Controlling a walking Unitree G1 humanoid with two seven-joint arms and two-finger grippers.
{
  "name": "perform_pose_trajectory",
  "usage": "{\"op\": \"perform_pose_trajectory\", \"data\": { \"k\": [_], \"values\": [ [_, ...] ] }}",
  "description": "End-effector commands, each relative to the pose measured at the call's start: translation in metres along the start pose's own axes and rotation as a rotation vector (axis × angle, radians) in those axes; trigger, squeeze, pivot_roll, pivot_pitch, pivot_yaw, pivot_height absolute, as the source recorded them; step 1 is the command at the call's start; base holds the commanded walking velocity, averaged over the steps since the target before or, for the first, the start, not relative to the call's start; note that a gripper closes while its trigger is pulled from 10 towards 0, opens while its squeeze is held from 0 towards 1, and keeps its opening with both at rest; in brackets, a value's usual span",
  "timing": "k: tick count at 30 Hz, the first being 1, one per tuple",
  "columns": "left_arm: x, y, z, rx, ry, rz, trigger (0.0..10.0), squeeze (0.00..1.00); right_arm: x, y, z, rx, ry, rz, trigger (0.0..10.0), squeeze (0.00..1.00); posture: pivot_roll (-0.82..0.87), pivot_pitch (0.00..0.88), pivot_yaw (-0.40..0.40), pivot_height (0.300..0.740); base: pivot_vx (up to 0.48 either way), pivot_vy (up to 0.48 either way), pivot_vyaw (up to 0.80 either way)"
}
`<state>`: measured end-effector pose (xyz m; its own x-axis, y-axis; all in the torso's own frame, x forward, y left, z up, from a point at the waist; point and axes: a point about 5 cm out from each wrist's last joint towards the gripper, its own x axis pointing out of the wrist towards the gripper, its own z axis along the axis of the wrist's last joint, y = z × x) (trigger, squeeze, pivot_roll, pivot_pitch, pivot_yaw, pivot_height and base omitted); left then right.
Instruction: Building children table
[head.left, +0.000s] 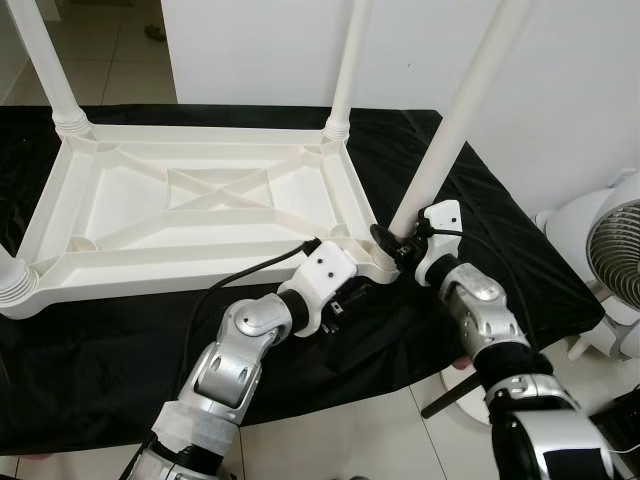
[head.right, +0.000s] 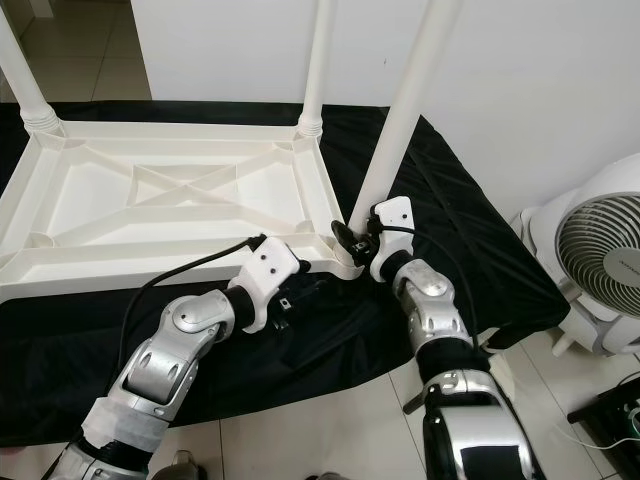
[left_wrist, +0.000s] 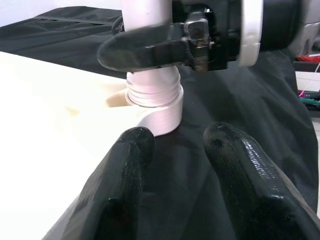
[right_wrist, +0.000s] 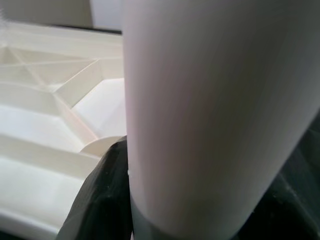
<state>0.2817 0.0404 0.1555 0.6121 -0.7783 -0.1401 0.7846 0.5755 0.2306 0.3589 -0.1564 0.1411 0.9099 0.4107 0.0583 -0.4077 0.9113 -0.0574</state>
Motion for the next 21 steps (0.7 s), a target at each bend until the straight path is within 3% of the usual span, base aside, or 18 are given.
{"op": "perform_pose_trajectory", "data": {
  "k": [1,9,16,17,18,19,21],
  "values": [
    [0.002,0.002,-0.001,-0.007,0.004,0.070,10.0,0.00,-0.009,-0.005,-0.018,0.051,0.071,-0.122,0.0,0.00,0.07,0.068,-0.093,0.740,0.000,0.000,0.00],
    [0.000,0.003,-0.003,-0.020,0.009,0.086,10.0,0.00,-0.006,0.013,-0.017,0.074,0.054,-0.415,0.0,0.00,0.08,0.055,-0.109,0.740,0.000,0.000,0.00],
    [0.000,0.001,-0.004,-0.027,0.006,0.090,10.0,0.00,-0.002,0.027,-0.013,0.082,0.039,-0.441,0.3,0.00,0.08,0.051,-0.110,0.740,0.000,0.000,0.00],
    [0.000,0.001,-0.004,-0.030,0.006,0.091,10.0,0.00,-0.004,0.027,-0.011,0.074,0.024,-0.441,2.7,0.00,0.08,0.050,-0.110,0.740,0.000,0.000,0.00],
    [0.000,0.001,-0.004,-0.030,0.006,0.091,10.0,0.00,-0.004,0.027,-0.011,0.074,0.024,-0.441,2.7,0.00,0.08,0.050,-0.110,0.740,0.000,0.000,0.00],
    [-0.001,0.000,-0.004,-0.032,0.006,0.091,10.0,0.00,-0.005,0.025,-0.010,0.079,0.014,-0.446,10.0,0.00,0.08,0.048,-0.111,0.740,0.000,0.000,0.00],
    [-0.001,-0.001,-0.005,-0.032,0.007,0.091,10.0,0.00,-0.007,0.022,-0.009,0.079,0.009,-0.451,10.0,0.00,0.09,0.047,-0.111,0.740,0.000,0.000,0.00]
  ]
}}
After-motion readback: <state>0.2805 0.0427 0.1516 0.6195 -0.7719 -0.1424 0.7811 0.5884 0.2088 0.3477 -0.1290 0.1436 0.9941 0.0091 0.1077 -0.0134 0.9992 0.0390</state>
